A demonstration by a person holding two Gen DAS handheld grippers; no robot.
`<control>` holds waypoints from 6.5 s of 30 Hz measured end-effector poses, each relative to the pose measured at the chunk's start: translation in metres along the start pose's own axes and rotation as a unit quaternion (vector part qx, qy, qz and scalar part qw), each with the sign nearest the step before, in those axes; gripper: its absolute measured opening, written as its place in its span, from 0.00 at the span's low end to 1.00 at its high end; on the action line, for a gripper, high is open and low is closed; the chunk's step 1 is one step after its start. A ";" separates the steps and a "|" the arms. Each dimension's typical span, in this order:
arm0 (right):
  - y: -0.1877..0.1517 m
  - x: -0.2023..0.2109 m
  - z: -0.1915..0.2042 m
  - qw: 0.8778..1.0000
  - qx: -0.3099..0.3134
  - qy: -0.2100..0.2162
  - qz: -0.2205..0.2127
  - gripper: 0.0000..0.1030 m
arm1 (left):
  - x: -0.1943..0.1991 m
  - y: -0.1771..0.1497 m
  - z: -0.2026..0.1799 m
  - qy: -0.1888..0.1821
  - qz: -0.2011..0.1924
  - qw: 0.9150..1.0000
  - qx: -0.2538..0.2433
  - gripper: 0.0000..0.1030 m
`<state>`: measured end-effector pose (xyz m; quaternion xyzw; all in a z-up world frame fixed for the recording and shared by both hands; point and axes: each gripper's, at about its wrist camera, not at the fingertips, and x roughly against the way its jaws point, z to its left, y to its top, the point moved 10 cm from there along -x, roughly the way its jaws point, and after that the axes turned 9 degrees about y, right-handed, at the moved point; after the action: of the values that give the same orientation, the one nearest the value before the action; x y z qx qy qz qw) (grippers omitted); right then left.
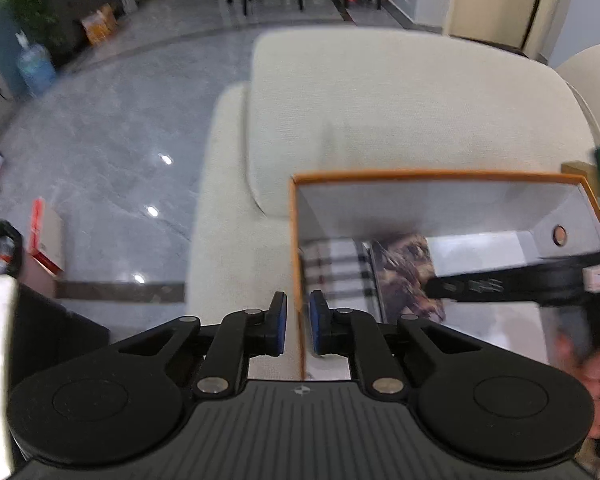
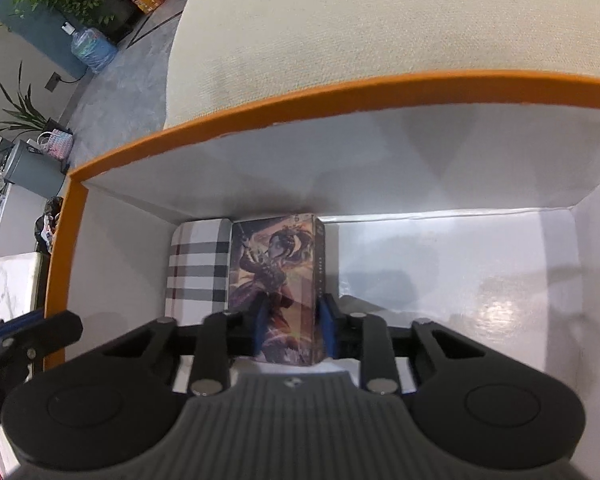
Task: Organize rigid objects
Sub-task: 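Grasp the white lotion bottle with the left tool, then lift the lotion bottle with left tool while right grasps yellow tape measure, then lower the bottle and tape measure into the box beside the photo card, then open both tools and withdraw from the box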
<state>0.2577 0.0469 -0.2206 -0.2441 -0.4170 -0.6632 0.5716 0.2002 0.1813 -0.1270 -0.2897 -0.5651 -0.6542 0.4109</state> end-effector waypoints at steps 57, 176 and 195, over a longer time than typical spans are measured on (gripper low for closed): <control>-0.100 0.248 -0.280 0.965 -0.214 -0.074 -0.132 0.32 | 0.013 -0.063 -0.403 -0.267 0.063 0.954 -0.120 0.40; -0.013 0.017 0.003 0.959 0.259 -0.058 0.096 0.52 | -0.013 -0.022 -0.044 -0.160 -0.004 0.987 0.007 0.45; -0.002 0.026 0.010 0.978 0.195 -0.024 0.074 0.52 | 0.018 -0.011 -0.024 -0.156 -0.055 0.986 0.020 0.45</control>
<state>0.2487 0.0408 -0.1948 -0.1740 -0.5330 -0.5187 0.6454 0.1837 0.1540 -0.1223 -0.3482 -0.6500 -0.6115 0.2869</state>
